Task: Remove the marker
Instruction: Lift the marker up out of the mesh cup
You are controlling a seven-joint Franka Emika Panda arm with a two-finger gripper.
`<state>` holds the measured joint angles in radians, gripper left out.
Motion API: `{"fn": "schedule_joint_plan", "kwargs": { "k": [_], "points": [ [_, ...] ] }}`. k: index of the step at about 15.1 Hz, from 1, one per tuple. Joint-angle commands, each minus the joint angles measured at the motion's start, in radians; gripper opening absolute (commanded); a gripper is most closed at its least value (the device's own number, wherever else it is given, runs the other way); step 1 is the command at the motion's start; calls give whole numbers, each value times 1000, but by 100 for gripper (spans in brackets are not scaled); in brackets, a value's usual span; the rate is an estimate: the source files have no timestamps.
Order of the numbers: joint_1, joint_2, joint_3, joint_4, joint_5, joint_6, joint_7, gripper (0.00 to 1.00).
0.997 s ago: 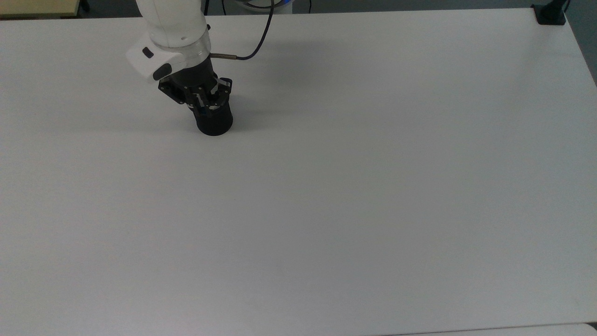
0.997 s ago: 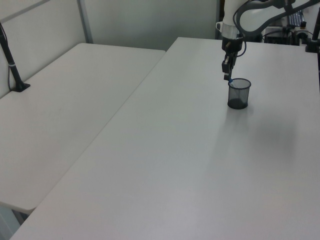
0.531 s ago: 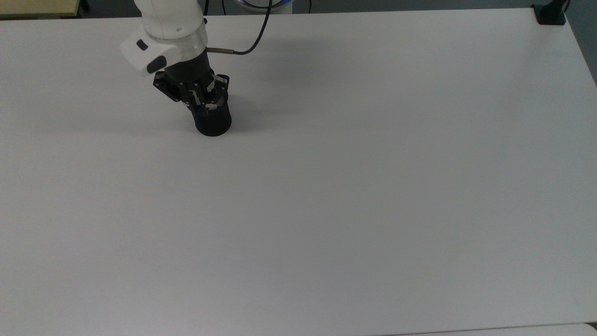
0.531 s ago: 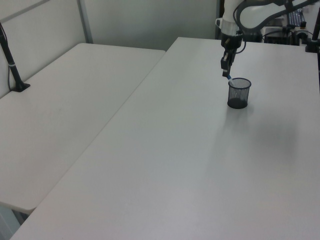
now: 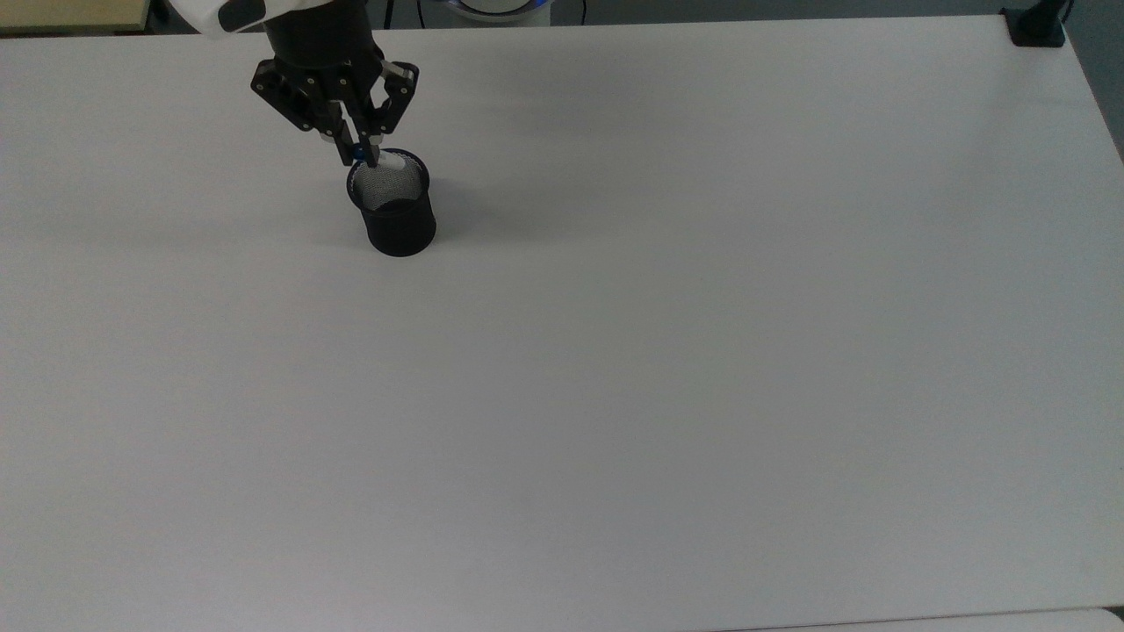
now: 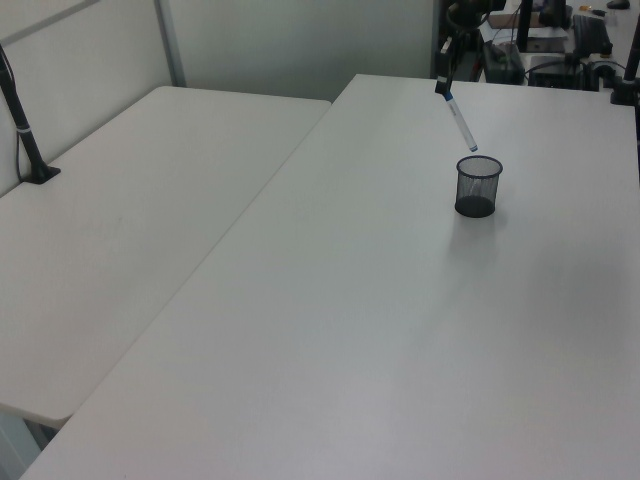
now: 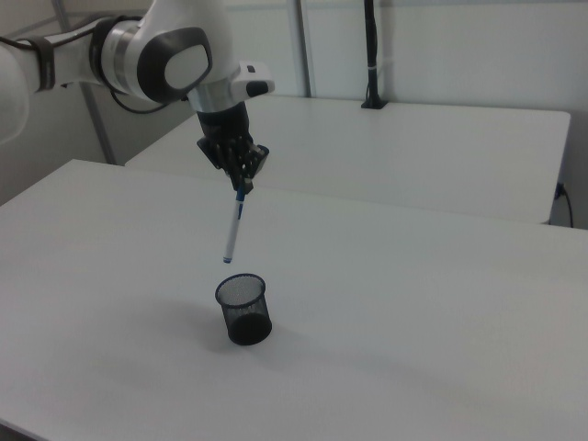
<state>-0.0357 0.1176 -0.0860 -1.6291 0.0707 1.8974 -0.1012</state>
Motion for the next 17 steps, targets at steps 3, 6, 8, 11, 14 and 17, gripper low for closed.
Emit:
{"fn": "schedule_joint_plan", "kwargs": {
  "k": [3,6,8,11,14,17],
  "points": [
    [69,121,-17,144,101,-101,33,4],
    [114,238,-18,179,98,-54,136,4],
    [146,296,-23,180,93,15,152,4],
    [171,385,-23,180,86,115,187,4],
    [203,442,-20,178,20,190,189,6],
    [214,490,-12,172,-14,297,234,7]
  ]
}}
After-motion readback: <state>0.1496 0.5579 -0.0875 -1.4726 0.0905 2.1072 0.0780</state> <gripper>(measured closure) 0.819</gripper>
